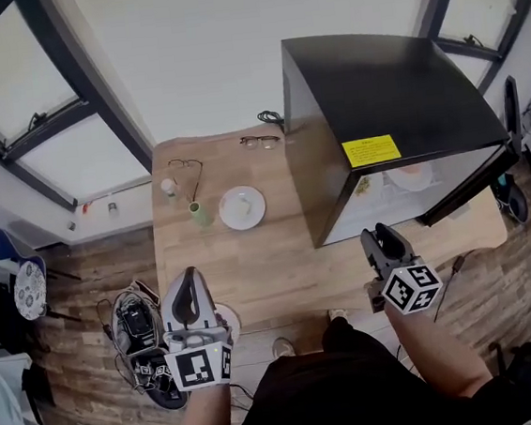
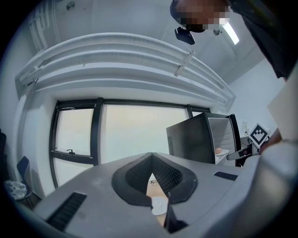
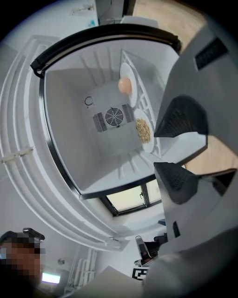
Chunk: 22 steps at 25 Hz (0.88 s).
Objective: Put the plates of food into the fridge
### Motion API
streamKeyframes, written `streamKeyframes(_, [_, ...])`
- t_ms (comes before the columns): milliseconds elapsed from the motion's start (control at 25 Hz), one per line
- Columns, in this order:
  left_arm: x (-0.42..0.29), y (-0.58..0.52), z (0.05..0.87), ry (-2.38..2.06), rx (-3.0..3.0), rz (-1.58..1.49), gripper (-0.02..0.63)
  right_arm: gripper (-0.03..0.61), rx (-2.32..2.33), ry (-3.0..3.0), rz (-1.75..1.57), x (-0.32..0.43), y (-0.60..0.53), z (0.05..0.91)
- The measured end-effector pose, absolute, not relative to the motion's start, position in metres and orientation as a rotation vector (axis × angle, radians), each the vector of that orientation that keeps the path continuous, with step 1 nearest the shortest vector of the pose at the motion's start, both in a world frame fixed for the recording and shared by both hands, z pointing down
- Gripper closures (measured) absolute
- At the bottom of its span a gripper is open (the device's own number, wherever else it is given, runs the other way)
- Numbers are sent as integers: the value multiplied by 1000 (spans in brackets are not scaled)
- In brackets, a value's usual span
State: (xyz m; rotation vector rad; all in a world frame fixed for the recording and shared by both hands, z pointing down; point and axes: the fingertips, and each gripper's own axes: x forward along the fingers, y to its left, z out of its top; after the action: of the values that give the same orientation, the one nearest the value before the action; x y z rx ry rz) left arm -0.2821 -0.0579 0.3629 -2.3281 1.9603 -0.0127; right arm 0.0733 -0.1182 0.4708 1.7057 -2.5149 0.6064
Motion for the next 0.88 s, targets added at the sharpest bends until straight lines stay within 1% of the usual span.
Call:
streamKeyframes(240, [-339,-20,382,2094,-2271,-22,611,400,1496,-2586,792,-3,-93,502])
streamKeyframes(360, [-363,2,395,2150,-2239,-41,611,405,1365,-2623,900,-41,-77,530])
streamKeyframes(520, [-393,28,406,2200,-2201,-92,611,428,1205,-2616,1026,-92,-49,569])
streamKeyframes(680, [-420,48,420,2257,-2166,-149,611,430,1066,-2599,1161,-139,-19,599])
streamKeyframes(880, [-446,63,434,2359,-2124,-156,611,430,883,-2578,1228,-186,17,628])
